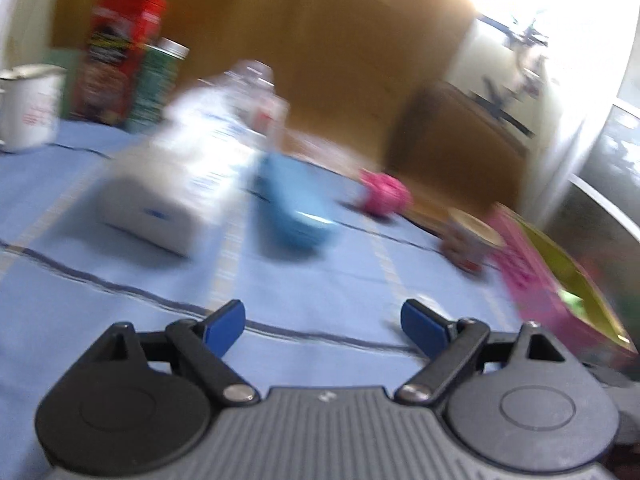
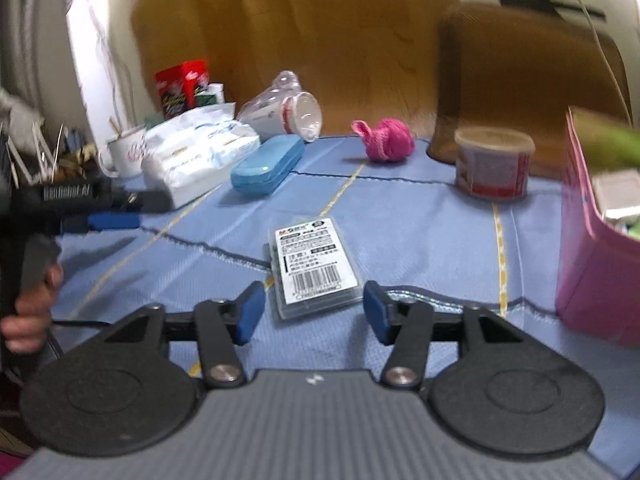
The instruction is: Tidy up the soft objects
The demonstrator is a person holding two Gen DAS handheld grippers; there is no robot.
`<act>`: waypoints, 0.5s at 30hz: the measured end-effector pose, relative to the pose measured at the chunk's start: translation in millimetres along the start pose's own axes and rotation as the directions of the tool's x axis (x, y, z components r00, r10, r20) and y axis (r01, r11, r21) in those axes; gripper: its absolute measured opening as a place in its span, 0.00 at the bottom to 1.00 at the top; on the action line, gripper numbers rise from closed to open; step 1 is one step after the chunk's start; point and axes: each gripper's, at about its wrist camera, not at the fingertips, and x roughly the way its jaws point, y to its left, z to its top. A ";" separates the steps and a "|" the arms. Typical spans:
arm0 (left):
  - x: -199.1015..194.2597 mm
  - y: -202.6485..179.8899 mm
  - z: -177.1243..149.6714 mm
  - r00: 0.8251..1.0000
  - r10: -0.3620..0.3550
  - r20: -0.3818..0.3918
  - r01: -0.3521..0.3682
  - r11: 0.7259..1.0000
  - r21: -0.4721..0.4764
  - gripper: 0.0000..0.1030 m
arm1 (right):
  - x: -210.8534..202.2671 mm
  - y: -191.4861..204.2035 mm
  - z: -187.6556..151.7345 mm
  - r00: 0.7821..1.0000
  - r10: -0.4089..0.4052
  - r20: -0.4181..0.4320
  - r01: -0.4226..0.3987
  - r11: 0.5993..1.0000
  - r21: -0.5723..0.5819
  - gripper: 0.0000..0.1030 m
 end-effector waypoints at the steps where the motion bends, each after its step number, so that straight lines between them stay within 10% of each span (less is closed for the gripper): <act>1: 3.6 -7.6 0.3 0.999 -0.030 -0.023 0.030 1.000 0.008 0.86 | 1.5 1.6 -0.4 1.000 -0.005 0.000 0.005 1.000 -0.026 0.63; 9: 47.5 -46.4 -1.1 0.970 -0.133 -0.202 0.129 0.991 -0.033 0.80 | 27.9 -16.3 4.0 0.999 -0.020 -0.043 0.015 0.994 -0.105 0.66; 15: 65.1 -55.0 -2.6 0.955 -0.169 -0.244 0.154 0.985 -0.079 0.47 | 11.7 -20.4 -0.5 0.998 0.057 -0.022 -0.056 0.998 0.019 0.57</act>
